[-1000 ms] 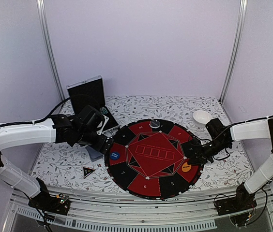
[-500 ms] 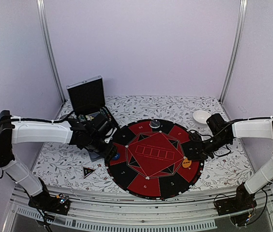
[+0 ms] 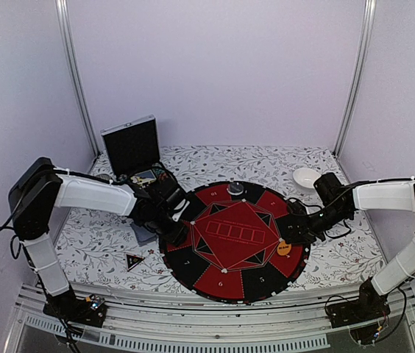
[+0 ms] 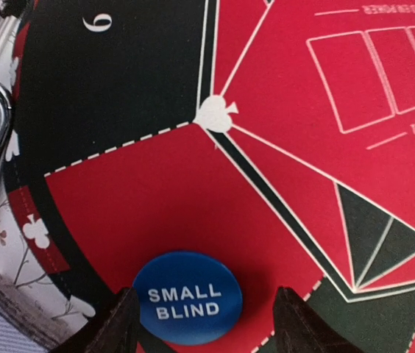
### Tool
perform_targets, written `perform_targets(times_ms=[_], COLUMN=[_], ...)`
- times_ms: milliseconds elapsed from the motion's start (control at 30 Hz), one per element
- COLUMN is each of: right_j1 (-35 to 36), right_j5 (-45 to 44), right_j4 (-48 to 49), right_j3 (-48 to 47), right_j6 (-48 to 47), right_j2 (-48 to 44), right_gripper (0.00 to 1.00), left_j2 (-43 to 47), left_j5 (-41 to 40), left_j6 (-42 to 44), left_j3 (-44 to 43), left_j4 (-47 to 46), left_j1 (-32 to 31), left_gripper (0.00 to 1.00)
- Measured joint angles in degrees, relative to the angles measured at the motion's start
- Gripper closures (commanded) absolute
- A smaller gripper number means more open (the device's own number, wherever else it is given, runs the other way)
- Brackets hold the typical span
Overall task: Distribute texas hold em gaming equipment
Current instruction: Adjust the small blind button at position 8.
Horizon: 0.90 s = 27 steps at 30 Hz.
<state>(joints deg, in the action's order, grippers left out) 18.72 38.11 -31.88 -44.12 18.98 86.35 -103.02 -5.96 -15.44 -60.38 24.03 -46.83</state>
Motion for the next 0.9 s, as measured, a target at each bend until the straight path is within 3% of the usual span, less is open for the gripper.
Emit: perform_targets(times_ms=[367,900], right_j1=[0.0,0.0], right_j5=[0.0,0.1], right_j4=[0.1,0.2], right_j3=[0.0,0.0], right_j6=[-0.4,-0.7], right_j2=[0.0,0.2], right_gripper=[0.98,0.98], left_j2=[-1.5,1.2], left_j5=[1.0,2.6], left_j6=[-0.2,-1.1], left_j3=[-0.3,3.0], left_j4=[-1.0,-2.8], left_j1=[0.4,0.5], left_gripper=[0.41,0.4])
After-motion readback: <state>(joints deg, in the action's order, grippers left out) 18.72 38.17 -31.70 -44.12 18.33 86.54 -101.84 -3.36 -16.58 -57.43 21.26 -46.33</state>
